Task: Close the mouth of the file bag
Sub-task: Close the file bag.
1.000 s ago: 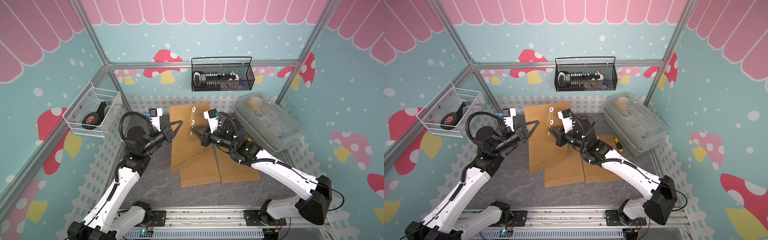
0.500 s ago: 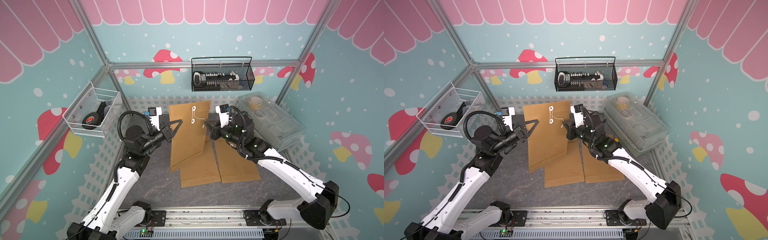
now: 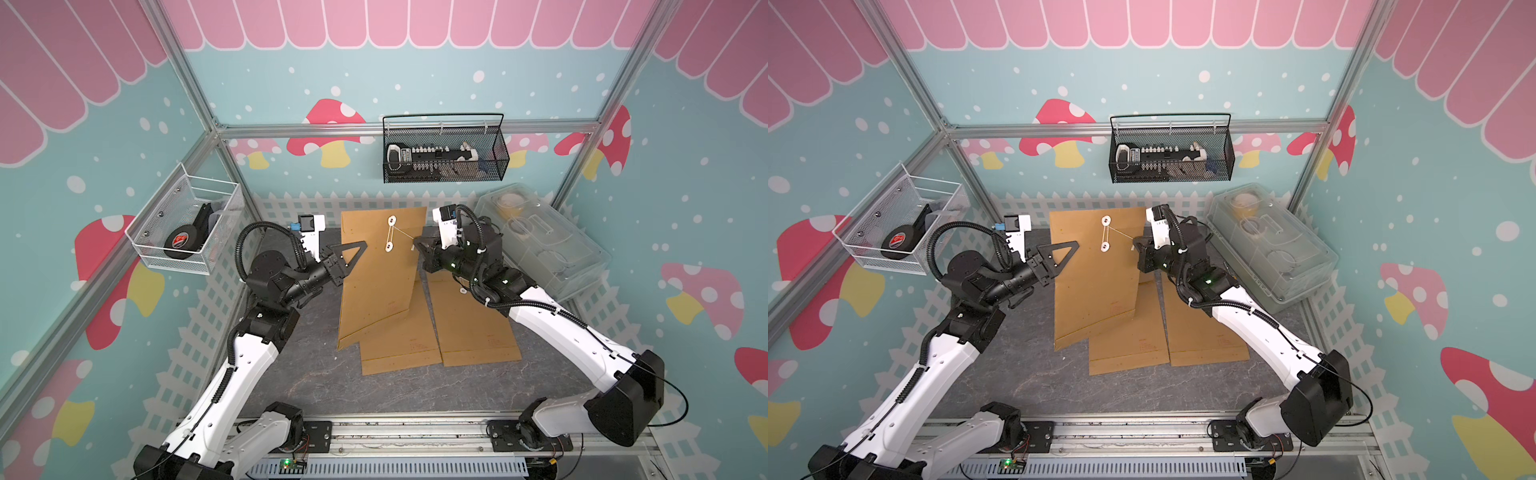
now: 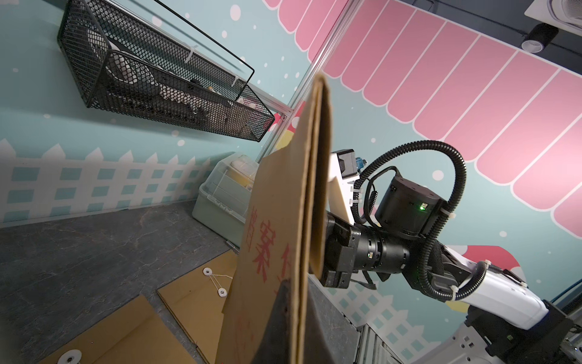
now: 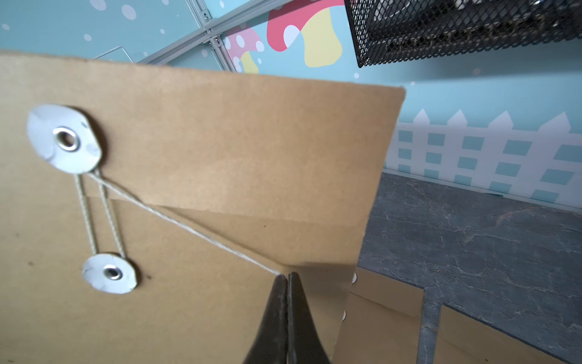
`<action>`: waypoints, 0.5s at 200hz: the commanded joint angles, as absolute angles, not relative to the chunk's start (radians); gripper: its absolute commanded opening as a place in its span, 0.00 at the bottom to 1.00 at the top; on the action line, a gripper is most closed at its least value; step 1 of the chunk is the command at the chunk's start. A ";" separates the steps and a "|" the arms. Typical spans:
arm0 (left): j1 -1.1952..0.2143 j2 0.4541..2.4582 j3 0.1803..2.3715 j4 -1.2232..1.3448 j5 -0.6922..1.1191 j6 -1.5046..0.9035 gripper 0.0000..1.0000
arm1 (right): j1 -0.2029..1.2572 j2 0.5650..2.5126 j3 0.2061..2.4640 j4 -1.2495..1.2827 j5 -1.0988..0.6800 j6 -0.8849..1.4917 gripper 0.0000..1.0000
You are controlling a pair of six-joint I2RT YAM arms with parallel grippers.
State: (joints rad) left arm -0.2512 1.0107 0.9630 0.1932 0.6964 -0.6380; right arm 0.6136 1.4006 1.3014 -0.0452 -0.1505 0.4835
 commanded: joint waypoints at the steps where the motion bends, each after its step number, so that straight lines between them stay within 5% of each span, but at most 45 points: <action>1: -0.250 0.997 0.994 0.183 0.709 -0.608 0.00 | 0.604 1.393 1.346 -0.084 -0.128 0.469 0.00; 100: -0.251 1.002 0.969 0.168 0.782 -0.588 0.00 | 0.586 1.426 1.564 -0.306 -0.075 0.421 0.00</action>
State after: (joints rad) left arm -0.2508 1.0107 0.9638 0.1684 0.7341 -0.6159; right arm 0.5999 1.4006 1.4963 -0.2333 -0.1013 0.4450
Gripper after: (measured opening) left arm 0.048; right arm 0.047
